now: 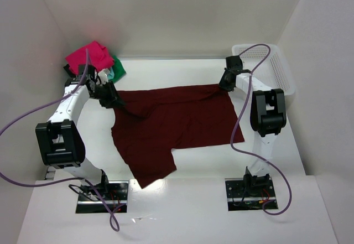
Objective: Fold and stack the t-shirts
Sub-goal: Fold the flattened tshirt in 1/3 of the way
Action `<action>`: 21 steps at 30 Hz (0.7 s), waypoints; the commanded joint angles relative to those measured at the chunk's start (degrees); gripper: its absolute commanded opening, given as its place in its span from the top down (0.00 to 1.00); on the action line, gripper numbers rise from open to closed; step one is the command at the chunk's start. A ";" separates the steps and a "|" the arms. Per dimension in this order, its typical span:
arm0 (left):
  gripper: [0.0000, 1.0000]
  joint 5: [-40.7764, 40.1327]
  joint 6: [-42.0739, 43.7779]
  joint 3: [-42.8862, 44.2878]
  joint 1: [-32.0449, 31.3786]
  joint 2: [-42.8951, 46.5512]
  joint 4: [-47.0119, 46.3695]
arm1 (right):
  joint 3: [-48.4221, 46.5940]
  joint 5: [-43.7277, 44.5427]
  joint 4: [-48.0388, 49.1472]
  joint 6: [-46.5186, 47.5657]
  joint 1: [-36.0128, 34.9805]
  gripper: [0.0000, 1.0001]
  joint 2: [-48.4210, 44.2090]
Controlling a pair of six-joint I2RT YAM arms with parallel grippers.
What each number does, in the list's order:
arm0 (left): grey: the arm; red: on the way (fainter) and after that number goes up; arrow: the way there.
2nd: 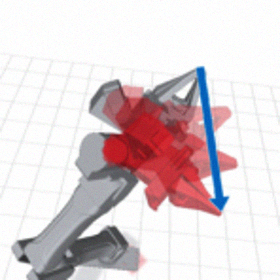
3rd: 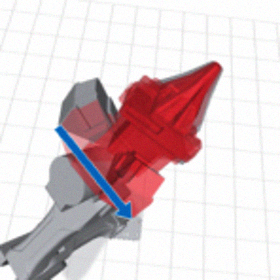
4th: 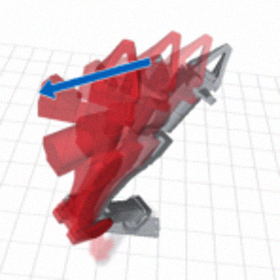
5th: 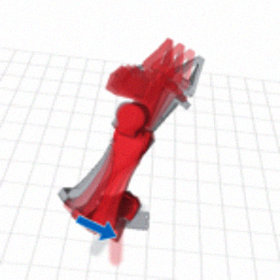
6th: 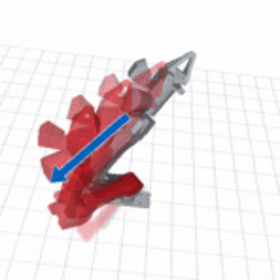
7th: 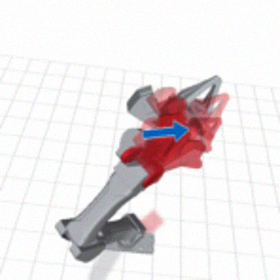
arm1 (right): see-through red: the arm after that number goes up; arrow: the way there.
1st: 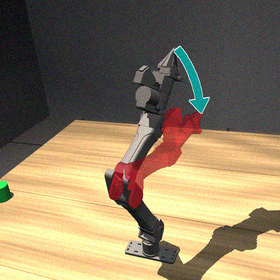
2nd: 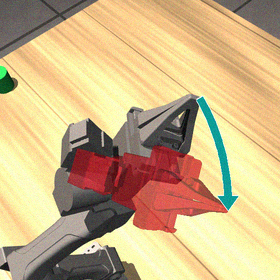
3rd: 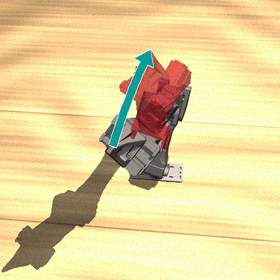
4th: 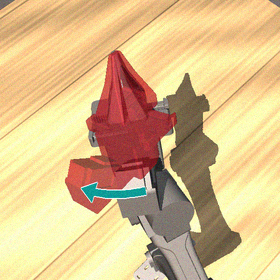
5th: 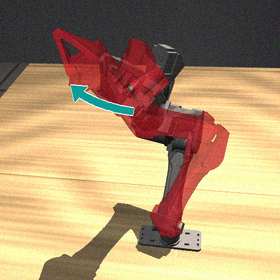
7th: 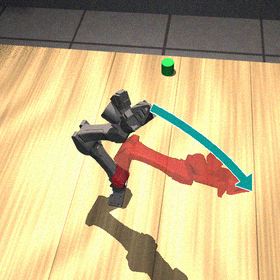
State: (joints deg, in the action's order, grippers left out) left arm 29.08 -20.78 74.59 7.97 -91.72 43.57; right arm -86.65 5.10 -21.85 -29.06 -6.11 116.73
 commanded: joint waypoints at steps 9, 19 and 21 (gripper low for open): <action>0.15 -7.55 -0.23 5.82 0.38 1.30 -2.52 | -0.62 1.13 2.51 2.25 0.48 0.31 -5.55; 0.18 -7.02 -0.76 14.00 0.38 -11.35 -14.83 | -3.70 3.94 3.13 3.31 0.48 0.19 -1.07; 0.25 -7.02 0.73 16.37 -0.14 -14.34 -14.83 | -4.31 3.95 3.13 3.31 0.48 0.25 -0.19</action>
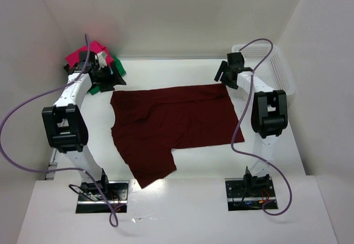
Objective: Fold and stack the t-shirts
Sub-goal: Fold the flattened tshirt in 1/3 of the way
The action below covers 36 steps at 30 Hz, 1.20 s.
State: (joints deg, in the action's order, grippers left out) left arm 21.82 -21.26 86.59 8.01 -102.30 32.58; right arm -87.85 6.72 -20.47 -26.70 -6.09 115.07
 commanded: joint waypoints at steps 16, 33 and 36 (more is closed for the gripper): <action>0.32 -0.29 3.06 8.60 -1.77 -13.97 -3.84 | 1.36 1.18 -1.32 -1.77 0.46 0.75 1.75; 0.32 -0.29 4.12 8.07 -1.77 -13.98 -2.78 | 13.32 4.26 -1.86 -2.92 0.46 0.75 -6.78; 0.32 -0.29 4.73 8.60 -1.77 -14.51 -2.26 | 10.96 6.02 -2.99 -2.92 0.46 0.73 -7.31</action>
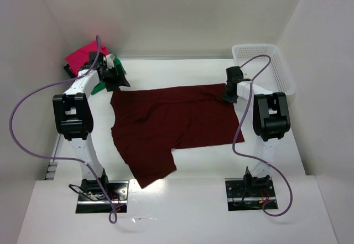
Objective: Fold and stack the t-shirts
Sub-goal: Fold the flattened tshirt in 1/3 of the way
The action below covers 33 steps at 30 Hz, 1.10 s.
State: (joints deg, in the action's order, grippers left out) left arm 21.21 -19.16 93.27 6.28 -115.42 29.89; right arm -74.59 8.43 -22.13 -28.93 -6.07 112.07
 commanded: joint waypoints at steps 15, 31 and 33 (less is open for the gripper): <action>0.32 -5.66 -0.96 -8.89 1.01 0.98 -1.67 | -19.46 -3.15 0.60 0.36 -0.17 0.63 5.25; 0.32 -1.09 -1.85 -10.83 3.21 0.63 -4.14 | -29.73 -5.36 -0.72 0.89 -3.69 0.72 20.20; 0.32 1.10 -1.85 -10.31 3.21 0.02 -4.66 | -29.74 -4.39 -1.25 0.89 -3.69 0.74 20.20</action>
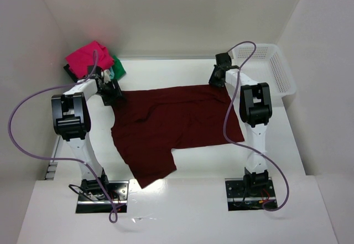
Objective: Fold and stack the t-shirts
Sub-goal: Fold the flattened tshirt in 1/3 of the way
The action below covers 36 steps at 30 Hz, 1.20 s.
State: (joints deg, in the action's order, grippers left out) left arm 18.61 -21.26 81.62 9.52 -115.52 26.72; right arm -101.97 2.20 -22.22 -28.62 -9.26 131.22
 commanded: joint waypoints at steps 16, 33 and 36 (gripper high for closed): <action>0.79 3.10 0.78 1.26 -0.03 -0.93 -0.79 | -2.35 4.31 -1.69 1.11 -0.50 0.76 1.58; 1.00 -3.76 2.97 1.78 5.16 5.49 10.63 | -6.57 5.45 -4.41 1.11 1.17 0.85 4.39; 1.00 -3.76 3.50 1.78 5.69 6.01 11.25 | -7.97 5.45 -4.94 1.11 1.17 0.85 4.40</action>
State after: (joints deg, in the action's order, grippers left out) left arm 15.42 -20.23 81.76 14.26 -111.98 35.11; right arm -106.65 5.58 -25.04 -28.21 -8.86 133.84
